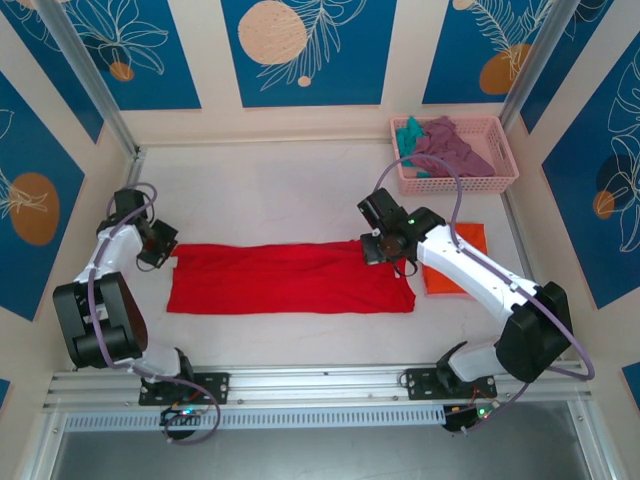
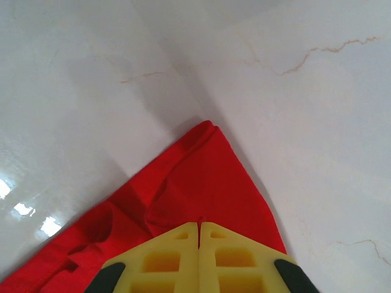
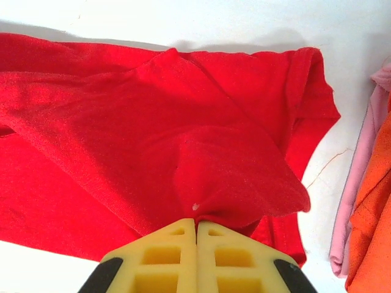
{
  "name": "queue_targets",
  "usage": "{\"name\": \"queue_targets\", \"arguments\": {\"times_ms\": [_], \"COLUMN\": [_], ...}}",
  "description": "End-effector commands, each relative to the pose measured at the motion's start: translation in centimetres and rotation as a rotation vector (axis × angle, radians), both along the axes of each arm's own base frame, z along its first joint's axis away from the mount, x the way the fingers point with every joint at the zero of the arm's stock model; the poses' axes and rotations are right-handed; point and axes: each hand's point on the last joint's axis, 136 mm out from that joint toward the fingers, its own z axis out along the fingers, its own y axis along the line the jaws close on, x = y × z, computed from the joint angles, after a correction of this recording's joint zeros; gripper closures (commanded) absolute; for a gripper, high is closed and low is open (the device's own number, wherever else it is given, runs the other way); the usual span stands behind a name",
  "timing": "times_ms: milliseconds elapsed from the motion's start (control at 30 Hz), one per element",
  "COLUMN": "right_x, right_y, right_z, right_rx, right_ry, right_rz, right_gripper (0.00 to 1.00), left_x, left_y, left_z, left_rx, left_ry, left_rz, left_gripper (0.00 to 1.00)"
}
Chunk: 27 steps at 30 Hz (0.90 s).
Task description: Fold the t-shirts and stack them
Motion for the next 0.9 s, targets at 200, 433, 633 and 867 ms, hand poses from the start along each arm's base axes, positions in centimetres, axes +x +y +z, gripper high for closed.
{"name": "queue_targets", "arguments": {"times_ms": [200, 433, 633, 867], "right_x": [-1.5, -2.0, -2.9, -3.7], "right_y": [-0.8, -0.5, -0.7, -0.8], "right_z": [2.2, 1.9, 0.1, -2.2], "right_rx": [0.034, 0.037, 0.032, 0.025], "right_ry": [-0.028, -0.013, 0.034, 0.085], "right_rz": [-0.021, -0.014, -0.025, -0.036], "right_gripper": [1.00, 1.00, 1.00, 1.00], "left_x": [-0.7, -1.5, -3.2, -5.2], "left_y": [1.2, 1.0, 0.6, 0.2], "left_z": [1.4, 1.6, 1.3, -0.3], "left_rx": [0.017, 0.014, 0.024, 0.020], "left_ry": [-0.011, -0.006, 0.011, 0.058], "left_rz": [0.035, 0.037, 0.034, 0.036], "left_gripper": [1.00, 1.00, 1.00, 1.00]}}
